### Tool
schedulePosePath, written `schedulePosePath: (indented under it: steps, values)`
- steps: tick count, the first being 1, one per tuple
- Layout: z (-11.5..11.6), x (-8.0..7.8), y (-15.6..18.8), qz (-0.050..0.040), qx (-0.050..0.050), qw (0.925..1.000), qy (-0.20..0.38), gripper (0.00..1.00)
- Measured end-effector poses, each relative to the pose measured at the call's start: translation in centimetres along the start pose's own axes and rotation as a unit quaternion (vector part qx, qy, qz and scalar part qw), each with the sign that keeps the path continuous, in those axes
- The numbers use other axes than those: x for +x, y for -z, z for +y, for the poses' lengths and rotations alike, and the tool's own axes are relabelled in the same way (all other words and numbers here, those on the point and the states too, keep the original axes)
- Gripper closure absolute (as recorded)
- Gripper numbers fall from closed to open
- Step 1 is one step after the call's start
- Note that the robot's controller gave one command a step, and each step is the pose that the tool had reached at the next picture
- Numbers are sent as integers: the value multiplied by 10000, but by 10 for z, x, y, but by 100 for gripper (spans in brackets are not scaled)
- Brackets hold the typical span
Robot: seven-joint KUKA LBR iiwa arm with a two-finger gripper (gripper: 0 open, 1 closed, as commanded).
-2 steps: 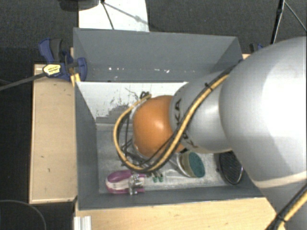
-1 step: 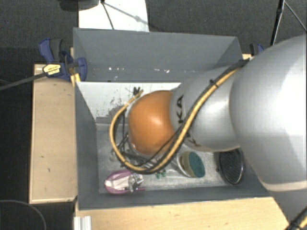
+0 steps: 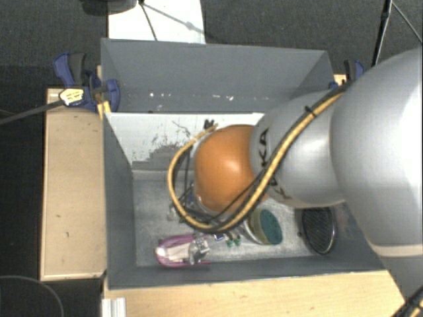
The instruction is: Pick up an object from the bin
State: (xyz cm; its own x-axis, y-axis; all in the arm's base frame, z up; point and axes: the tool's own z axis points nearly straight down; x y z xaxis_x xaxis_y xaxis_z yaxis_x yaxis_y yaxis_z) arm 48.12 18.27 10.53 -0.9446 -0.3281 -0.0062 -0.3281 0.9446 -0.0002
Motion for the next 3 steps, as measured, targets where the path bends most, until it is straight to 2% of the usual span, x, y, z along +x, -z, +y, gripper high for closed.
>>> schedulePosePath:
  steps: [1, 2, 3]
  values:
    - [47, -19, -29, -73, 13, 9949, 1007, 0]
    - [20, -14, -30, -27, -29, 9994, -333, 0]
    - [20, -11, -30, 45, -20, 9994, -336, 100]
